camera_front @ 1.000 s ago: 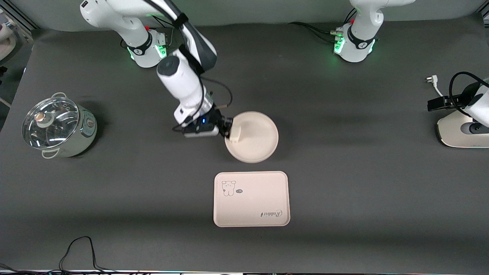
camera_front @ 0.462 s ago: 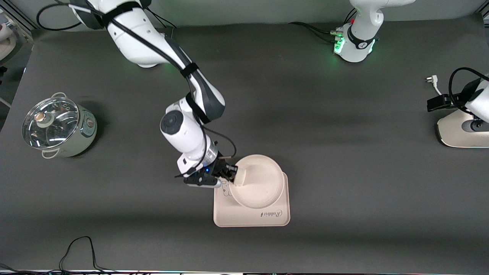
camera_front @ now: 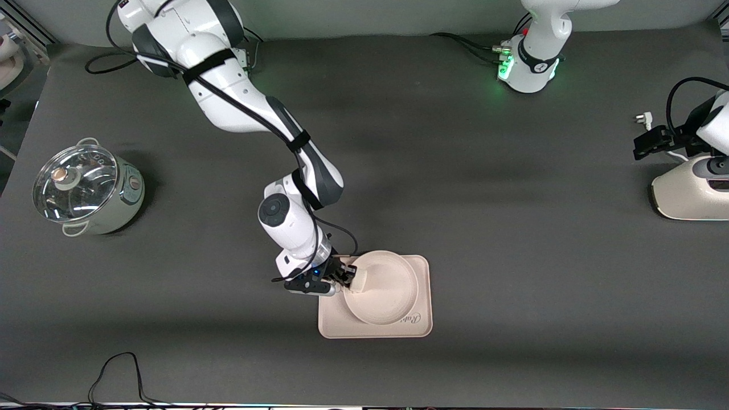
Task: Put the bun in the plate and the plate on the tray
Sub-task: 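Release the plate on the tray and raise the right gripper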
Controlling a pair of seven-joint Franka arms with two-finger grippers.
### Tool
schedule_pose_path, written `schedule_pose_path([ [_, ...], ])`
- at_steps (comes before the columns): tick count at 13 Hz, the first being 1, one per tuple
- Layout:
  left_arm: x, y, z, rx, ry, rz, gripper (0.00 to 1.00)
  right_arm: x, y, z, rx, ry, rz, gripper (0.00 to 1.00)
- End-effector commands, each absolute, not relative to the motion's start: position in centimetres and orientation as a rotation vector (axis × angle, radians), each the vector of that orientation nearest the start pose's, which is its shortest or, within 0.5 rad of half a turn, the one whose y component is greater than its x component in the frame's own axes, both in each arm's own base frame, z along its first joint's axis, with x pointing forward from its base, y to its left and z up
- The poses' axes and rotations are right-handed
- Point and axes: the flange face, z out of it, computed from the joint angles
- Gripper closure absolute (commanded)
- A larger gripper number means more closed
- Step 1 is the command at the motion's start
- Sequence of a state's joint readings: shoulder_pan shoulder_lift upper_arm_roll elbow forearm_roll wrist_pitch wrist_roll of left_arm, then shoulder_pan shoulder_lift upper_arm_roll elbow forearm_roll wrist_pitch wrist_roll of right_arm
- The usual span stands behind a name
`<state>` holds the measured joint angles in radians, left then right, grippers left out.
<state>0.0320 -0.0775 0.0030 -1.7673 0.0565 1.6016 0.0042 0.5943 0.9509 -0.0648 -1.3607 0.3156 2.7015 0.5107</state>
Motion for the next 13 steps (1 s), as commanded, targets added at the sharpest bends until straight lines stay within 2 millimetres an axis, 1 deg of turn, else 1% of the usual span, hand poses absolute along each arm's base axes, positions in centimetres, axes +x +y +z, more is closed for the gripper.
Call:
schedule_pose_path([
  [1, 51.8, 2.7, 58.1, -3.095, -0.041, 0.109, 0.0, 66.6, 39.2, 18.0, -2.76, 0.269, -0.4, 1.0],
  [2, 51.9, 2.7, 58.1, -3.095, -0.041, 0.111, 0.0, 66.5, 39.1, 17.4, -2.766, 0.27, -0.393, 1.0],
  [3, 51.8, 2.7, 58.3, -3.095, -0.042, 0.106, 0.0, 66.5, 39.1, 17.3, -2.767, 0.27, -0.391, 0.93],
  [4, 51.9, 2.8, 58.4, -3.095, -0.044, 0.104, 0.0, 66.7, 38.8, 17.4, -2.765, 0.28, -0.393, 0.03],
  [5, 51.9, 2.8, 58.4, -3.095, -0.044, 0.106, 0.0, 66.9, 38.6, 18.0, -2.76, 0.281, -0.4, 0.0],
  [7, 51.8, 2.7, 58.5, -3.095, -0.042, 0.114, 0.0, 67.3, 38.3, 19.2, -2.754, 0.287, -0.404, 0.0],
  [9, 51.8, 2.8, 58.7, -3.095, -0.045, 0.107, 0.0, 67.1, 38.6, 21.4, -2.765, 0.291, -0.339, 0.0],
  [11, 51.9, 2.8, 59.2, -3.095, -0.046, 0.106, 0.0, 66.7, 38.7, 25.3, -2.787, 0.276, -0.24, 0.0],
  [12, 51.9, 2.8, 59.2, -3.095, -0.048, 0.106, 0.0, 66.4, 38.6, 27.6, -2.797, 0.274, -0.187, 0.0],
  [13, 51.8, 2.8, 59.4, -3.095, -0.046, 0.102, 0.0, 66.4, 37.8, 30.1, -2.815, 0.276, -0.151, 0.0],
])
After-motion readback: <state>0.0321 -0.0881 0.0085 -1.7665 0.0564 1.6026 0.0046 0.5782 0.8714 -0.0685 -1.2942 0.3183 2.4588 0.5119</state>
